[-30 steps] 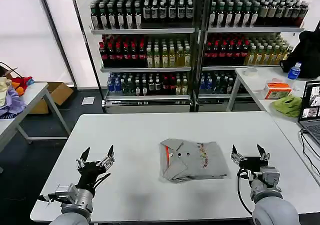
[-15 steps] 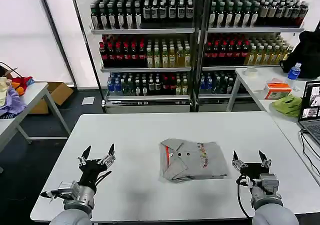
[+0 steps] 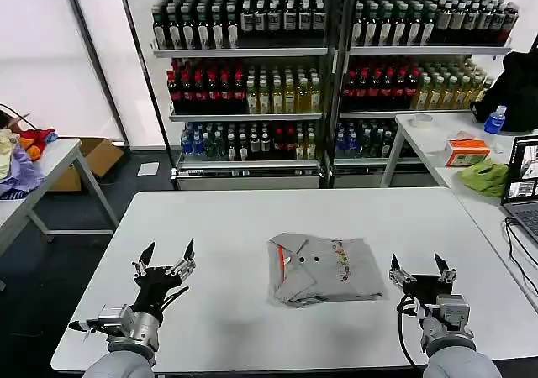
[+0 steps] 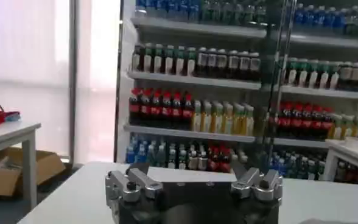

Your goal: Fold and organize the clothes.

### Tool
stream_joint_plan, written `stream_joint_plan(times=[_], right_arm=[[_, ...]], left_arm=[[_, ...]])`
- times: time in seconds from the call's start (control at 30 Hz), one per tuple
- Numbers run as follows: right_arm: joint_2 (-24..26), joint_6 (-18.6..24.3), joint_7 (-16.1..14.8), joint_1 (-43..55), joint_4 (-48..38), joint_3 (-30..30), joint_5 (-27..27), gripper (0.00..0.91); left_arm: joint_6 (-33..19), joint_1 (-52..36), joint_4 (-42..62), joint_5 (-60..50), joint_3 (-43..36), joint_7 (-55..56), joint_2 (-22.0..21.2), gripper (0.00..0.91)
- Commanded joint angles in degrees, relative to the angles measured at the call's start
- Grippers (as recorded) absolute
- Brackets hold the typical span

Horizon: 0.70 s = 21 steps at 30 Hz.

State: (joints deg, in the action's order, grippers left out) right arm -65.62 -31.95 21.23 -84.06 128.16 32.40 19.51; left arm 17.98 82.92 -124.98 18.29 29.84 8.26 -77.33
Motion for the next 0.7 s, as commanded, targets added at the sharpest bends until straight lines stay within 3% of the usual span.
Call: stream_joint_plan(times=[0.03,0.7], right_arm=[[-0.09,-0.02,-0.03,-0.30,0.83,0.32,-0.21,0.907],[0.66,-0.25,0.00,0.51,0.33,0.32,0.04,0.907]], left_arm=[[-0.15,-0.14,-0.26,-0.14,-0.43,-0.26,-0.11,0.907],[-0.09,0.04,-0.59,-0.43,-0.71,-0.27,-0.75,0.907]])
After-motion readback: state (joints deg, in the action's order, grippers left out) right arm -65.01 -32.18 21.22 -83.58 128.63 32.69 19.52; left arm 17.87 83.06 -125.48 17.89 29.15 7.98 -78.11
